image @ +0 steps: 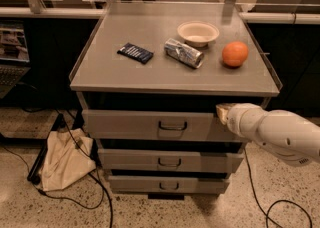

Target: Open top drawer

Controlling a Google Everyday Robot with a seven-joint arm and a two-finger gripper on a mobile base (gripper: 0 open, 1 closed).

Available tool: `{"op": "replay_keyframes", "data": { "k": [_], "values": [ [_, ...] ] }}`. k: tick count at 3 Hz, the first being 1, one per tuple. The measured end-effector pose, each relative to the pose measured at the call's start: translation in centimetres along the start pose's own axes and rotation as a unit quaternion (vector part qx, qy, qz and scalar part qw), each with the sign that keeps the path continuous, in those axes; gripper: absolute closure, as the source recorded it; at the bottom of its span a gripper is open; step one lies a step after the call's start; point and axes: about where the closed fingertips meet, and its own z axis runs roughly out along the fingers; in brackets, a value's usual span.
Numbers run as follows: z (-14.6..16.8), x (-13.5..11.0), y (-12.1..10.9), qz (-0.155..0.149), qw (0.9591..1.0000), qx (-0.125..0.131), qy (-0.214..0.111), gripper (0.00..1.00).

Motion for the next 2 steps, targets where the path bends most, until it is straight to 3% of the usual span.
{"op": "replay_keyframes", "data": {
  "k": [2],
  "values": [
    [0.97, 0.37, -0.2, 0.004, 0.9999, 0.005, 0.01, 1.0]
  ]
}}
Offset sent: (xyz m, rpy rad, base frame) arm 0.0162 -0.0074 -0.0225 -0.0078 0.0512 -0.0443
